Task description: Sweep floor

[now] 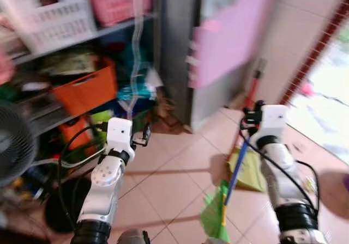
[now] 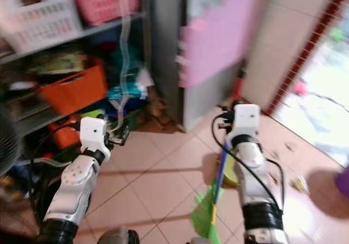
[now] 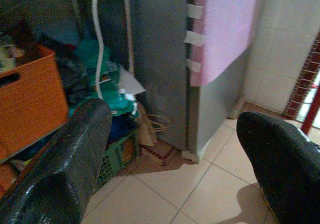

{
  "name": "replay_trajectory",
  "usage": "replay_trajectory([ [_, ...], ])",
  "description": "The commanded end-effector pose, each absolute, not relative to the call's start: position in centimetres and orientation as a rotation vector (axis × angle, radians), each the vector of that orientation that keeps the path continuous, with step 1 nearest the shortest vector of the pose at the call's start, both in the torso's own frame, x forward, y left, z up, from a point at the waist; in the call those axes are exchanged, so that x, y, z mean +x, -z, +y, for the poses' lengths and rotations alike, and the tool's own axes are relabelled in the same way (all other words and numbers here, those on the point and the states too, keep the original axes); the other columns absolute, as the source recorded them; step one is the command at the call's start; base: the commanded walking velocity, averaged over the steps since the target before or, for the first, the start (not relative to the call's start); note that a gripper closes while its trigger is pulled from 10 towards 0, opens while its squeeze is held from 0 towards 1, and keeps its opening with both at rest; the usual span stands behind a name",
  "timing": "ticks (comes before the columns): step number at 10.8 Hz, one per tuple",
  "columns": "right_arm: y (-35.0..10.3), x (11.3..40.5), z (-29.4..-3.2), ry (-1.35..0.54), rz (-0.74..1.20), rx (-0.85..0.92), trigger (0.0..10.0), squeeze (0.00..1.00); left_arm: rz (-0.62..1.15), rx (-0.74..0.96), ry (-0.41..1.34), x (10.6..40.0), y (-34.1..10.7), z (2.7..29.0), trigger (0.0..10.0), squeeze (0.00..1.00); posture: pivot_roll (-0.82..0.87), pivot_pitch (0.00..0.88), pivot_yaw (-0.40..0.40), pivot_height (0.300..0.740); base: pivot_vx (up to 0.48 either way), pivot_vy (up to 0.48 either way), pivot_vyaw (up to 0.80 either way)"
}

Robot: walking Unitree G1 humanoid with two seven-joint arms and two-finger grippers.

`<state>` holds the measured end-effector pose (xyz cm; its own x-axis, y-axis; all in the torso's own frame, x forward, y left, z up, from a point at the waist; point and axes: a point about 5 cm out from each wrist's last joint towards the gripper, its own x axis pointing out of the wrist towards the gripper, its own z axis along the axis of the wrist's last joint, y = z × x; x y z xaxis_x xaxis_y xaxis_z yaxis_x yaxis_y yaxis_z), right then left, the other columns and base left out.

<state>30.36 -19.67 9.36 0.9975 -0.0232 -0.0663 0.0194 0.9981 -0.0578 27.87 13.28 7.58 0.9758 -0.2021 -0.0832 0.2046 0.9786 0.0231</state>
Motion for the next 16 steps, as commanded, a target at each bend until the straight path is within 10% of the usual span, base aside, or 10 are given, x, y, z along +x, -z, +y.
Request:
replay_trajectory([
  [1,-7.9,30.1,-19.1,0.005,0.129,-0.031,10.0,0.0,0.098,0.03,0.193,27.8,-7.2,13.8,10.0,0.0,-0.05,0.0,0.04,0.74,0.0,0.0,-0.72],
  [16,-7.0,29.0,-19.7,-0.058,0.169,-0.045,10.0,0.0,0.099,-0.041,0.161,26.8,-7.6,11.6,10.0,0.0,-0.08,0.0,-0.017,0.74,0.0,0.0,-0.33],
])
